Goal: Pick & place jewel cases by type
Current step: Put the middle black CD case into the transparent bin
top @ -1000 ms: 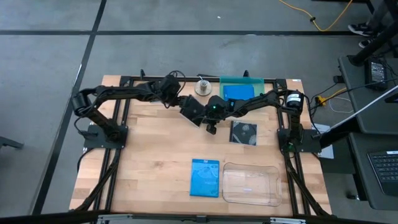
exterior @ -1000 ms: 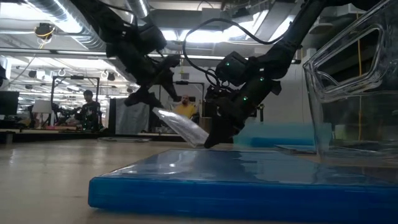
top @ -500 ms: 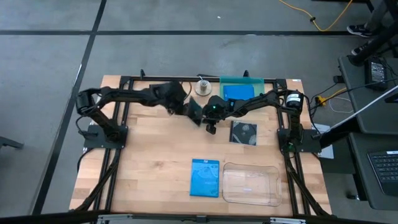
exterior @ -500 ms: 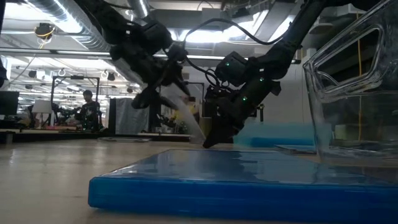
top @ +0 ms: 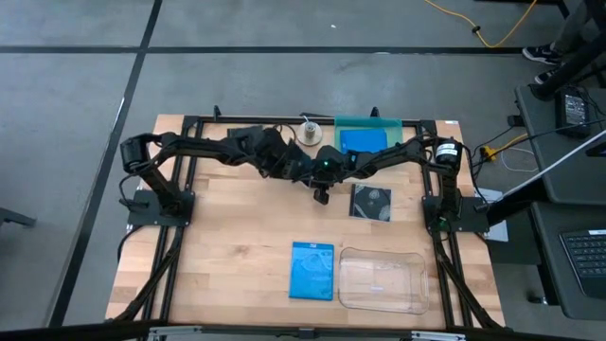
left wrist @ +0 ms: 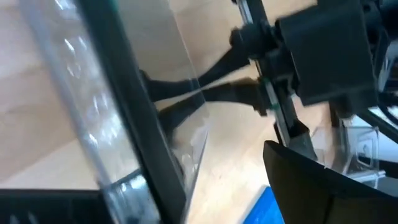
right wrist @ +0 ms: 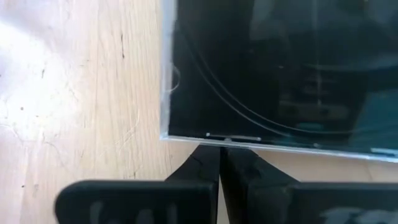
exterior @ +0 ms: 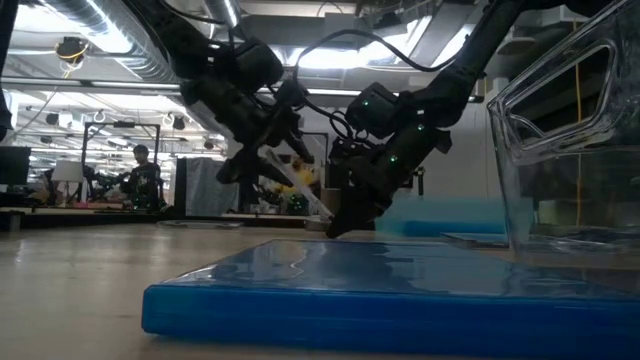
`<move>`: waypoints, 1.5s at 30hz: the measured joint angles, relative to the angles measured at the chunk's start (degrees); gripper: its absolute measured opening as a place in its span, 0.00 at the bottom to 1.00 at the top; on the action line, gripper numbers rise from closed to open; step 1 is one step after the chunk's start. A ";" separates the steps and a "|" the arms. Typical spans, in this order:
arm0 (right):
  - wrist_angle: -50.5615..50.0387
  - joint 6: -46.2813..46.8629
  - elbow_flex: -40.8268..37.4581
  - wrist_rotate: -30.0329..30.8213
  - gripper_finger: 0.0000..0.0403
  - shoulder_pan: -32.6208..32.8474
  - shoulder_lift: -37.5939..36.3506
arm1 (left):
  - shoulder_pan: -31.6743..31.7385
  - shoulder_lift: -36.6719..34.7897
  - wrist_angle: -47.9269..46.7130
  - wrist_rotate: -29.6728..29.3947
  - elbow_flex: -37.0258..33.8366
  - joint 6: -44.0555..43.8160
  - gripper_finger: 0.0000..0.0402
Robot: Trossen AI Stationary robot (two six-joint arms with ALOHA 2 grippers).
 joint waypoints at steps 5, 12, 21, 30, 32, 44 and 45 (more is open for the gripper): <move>0.00 0.00 0.00 0.07 0.02 0.71 0.00 | 0.07 0.00 -2.53 -2.87 0.00 1.52 0.45; 0.00 0.09 0.02 0.03 0.02 1.01 0.00 | 0.40 0.68 -3.42 -8.00 0.00 2.65 0.28; 0.00 0.16 0.02 -0.51 0.02 1.08 0.00 | 1.34 4.84 1.11 -9.71 0.11 1.78 0.16; 0.00 0.22 0.02 -0.80 0.02 1.10 0.00 | 1.31 5.40 3.69 -9.36 0.20 2.26 0.09; 0.00 0.20 0.02 -0.86 0.02 1.12 0.00 | 1.29 5.30 3.48 -9.47 0.17 2.26 0.09; -2.36 -0.27 0.03 -3.11 0.02 1.18 -2.26 | 0.74 -3.17 -8.00 -11.77 -0.04 4.81 0.08; -3.41 -0.95 -0.13 -3.11 0.02 1.24 -2.94 | 0.61 -4.62 -9.49 -12.77 -0.04 5.12 0.09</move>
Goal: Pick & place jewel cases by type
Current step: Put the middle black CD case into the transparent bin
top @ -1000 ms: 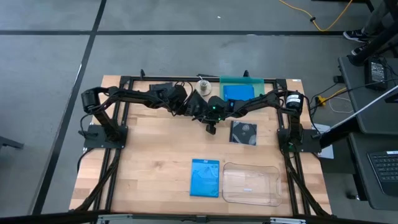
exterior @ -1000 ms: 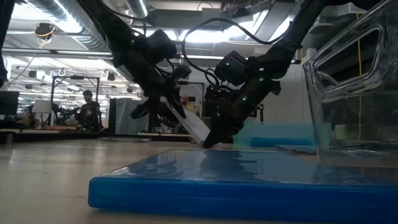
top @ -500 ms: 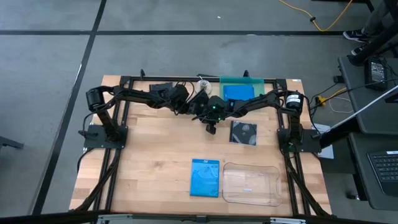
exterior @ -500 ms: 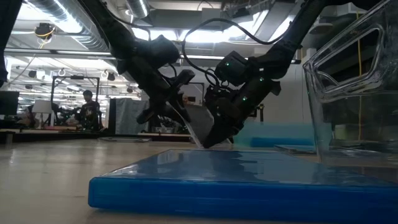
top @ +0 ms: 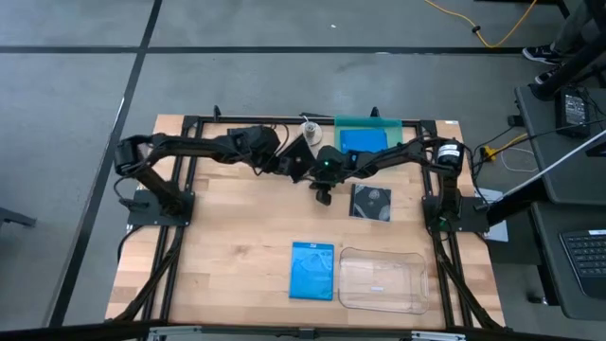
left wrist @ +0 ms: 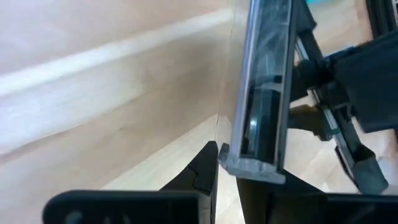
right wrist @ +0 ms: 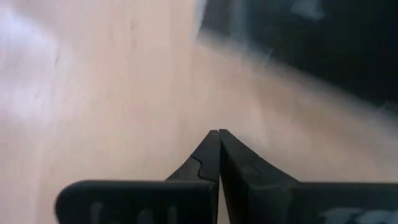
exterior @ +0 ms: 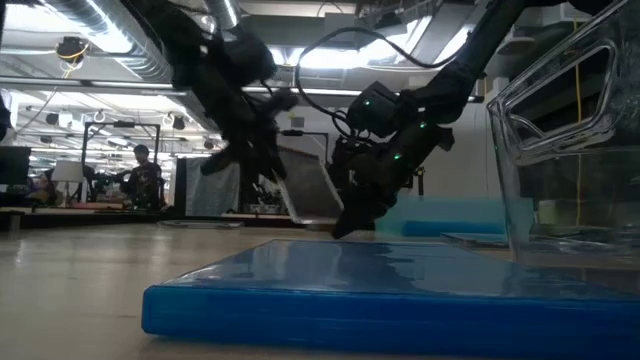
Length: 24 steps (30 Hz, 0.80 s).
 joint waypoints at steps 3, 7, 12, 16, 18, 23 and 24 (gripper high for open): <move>-3.83 -0.65 -0.33 -0.07 0.02 0.17 -2.89 | -0.52 -4.82 -4.75 -2.97 0.00 0.61 0.08; -7.18 -1.05 -0.36 0.26 0.02 0.16 -7.28 | -1.47 -12.13 -9.20 -6.73 0.00 0.12 0.08; -10.44 -0.46 -0.33 4.34 0.02 0.94 -13.18 | -2.56 -20.93 -12.50 -11.04 0.04 1.86 0.08; -10.96 2.80 -0.13 8.73 0.02 1.74 -20.00 | -2.32 -26.59 -12.88 -12.28 0.04 10.02 0.08; -11.35 5.77 -0.13 11.76 0.02 1.99 -23.66 | -1.90 -28.99 -12.59 -12.27 0.04 15.35 0.08; -11.53 6.76 0.50 16.36 0.02 2.52 -34.38 | -1.17 -33.60 -9.52 -11.45 0.04 25.92 0.08; -12.14 6.63 1.05 17.17 0.02 2.56 -36.27 | -0.96 -34.33 -8.90 -10.95 0.04 27.82 0.08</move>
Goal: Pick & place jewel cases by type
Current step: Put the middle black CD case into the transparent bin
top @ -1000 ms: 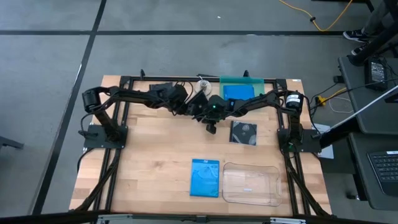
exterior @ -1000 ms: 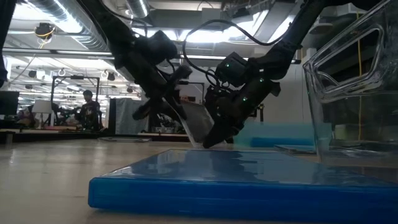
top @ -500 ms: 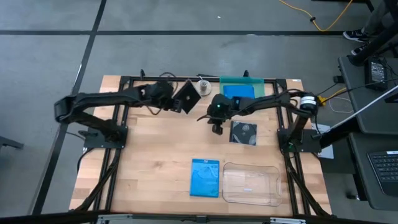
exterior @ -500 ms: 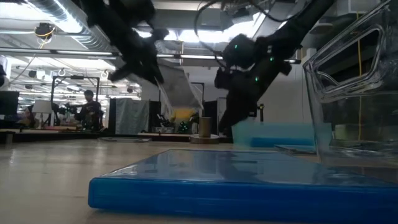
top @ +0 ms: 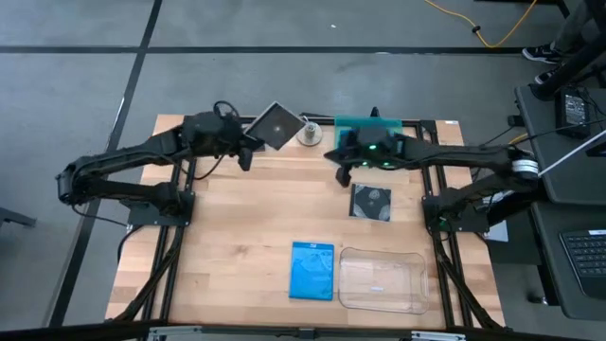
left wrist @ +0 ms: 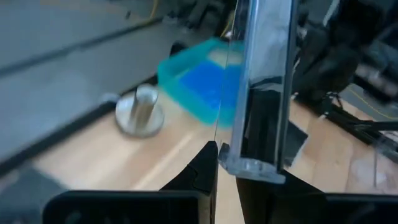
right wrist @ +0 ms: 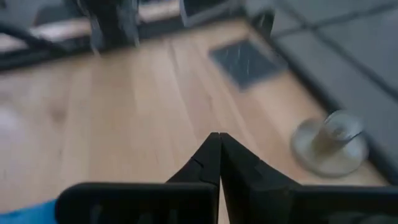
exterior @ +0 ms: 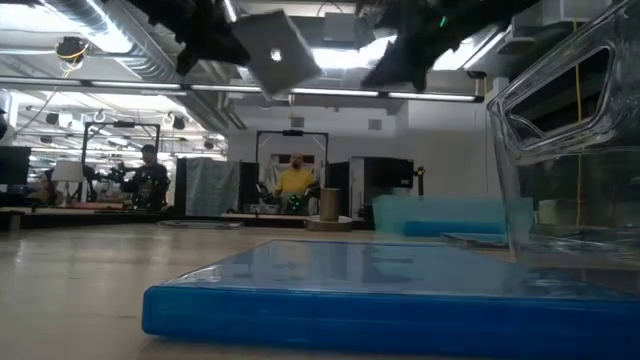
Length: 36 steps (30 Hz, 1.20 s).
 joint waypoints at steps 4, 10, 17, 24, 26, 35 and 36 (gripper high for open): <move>-2.94 2.08 3.69 3.56 0.02 -0.08 -6.51 | 1.38 -1.58 3.07 3.50 0.15 7.68 0.08; -9.21 2.14 12.16 6.82 0.02 -0.09 -10.14 | 3.47 -0.62 2.96 9.03 5.92 21.20 0.08; -12.73 0.49 18.32 9.19 0.02 -0.10 -10.19 | 3.91 0.93 -0.64 12.79 17.89 35.67 0.08; -12.94 0.56 18.84 9.18 0.02 -0.08 -10.12 | 2.50 1.00 -3.13 12.75 26.12 48.07 0.08; -12.88 0.61 18.84 9.19 0.02 0.32 -10.12 | 1.55 0.92 -3.34 13.18 27.74 51.20 0.08; -12.78 0.68 18.84 9.13 0.02 1.34 -10.12 | -6.19 -0.95 -2.68 14.97 30.86 71.33 0.08; -12.78 0.68 18.84 9.14 0.02 1.34 -10.12 | -7.07 -1.22 -2.43 14.62 30.86 73.18 0.08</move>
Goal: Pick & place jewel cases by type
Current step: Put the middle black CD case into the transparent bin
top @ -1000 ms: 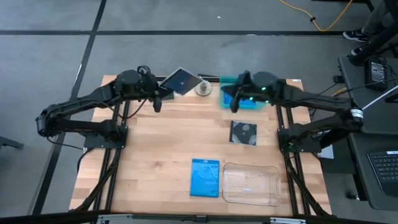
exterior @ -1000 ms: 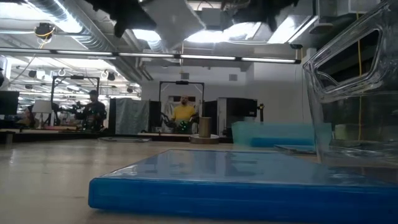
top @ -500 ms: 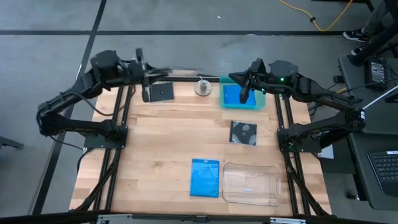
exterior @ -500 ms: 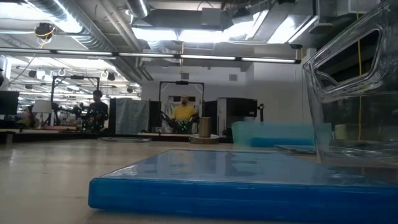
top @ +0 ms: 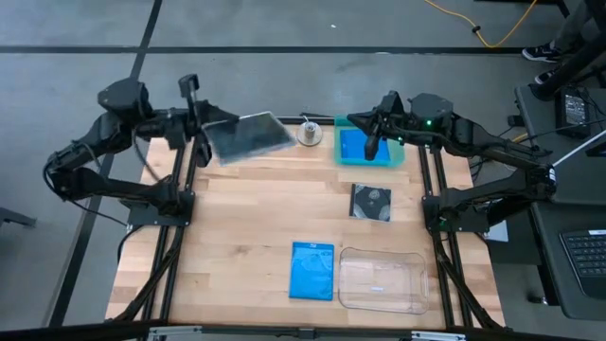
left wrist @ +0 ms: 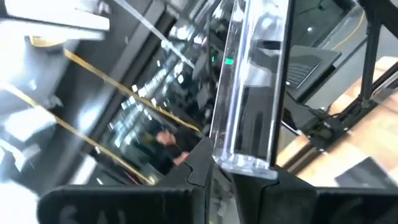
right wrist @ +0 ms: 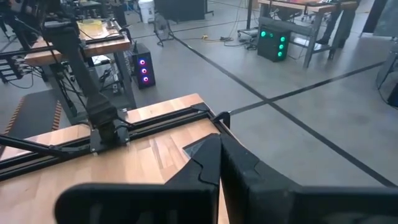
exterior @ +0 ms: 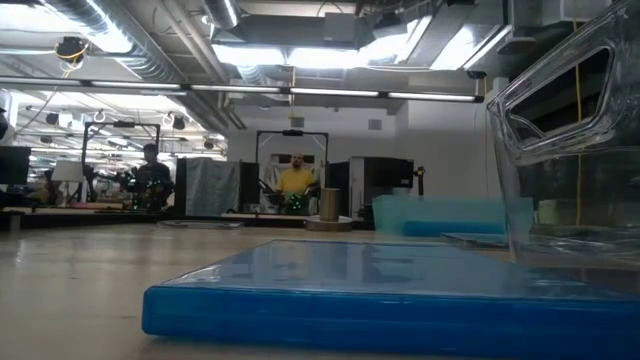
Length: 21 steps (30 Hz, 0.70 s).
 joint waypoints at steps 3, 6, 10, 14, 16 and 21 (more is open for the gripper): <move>0.00 -0.07 -0.02 -0.01 0.02 0.00 0.00 | -2.58 -0.60 0.16 -1.53 0.00 5.94 0.08; 0.00 -0.22 -0.04 -0.02 0.02 0.00 0.00 | -5.27 -0.76 0.29 -3.93 0.00 11.40 0.08; -0.15 -0.39 -0.04 -0.02 0.02 0.00 0.00 | -9.14 -0.78 0.29 -8.93 0.00 18.04 0.08; -0.37 -1.13 -0.07 -0.06 0.02 -0.02 0.00 | -12.16 -0.24 0.56 -13.41 -0.23 17.98 0.08; -0.39 -1.99 -0.07 -0.10 0.02 -0.02 -0.02 | -12.60 0.31 0.76 -14.46 -0.28 12.58 0.08; -0.50 -4.15 -0.07 -0.15 0.02 -0.02 -0.02 | -10.31 2.12 1.41 -16.02 -0.28 -7.26 0.08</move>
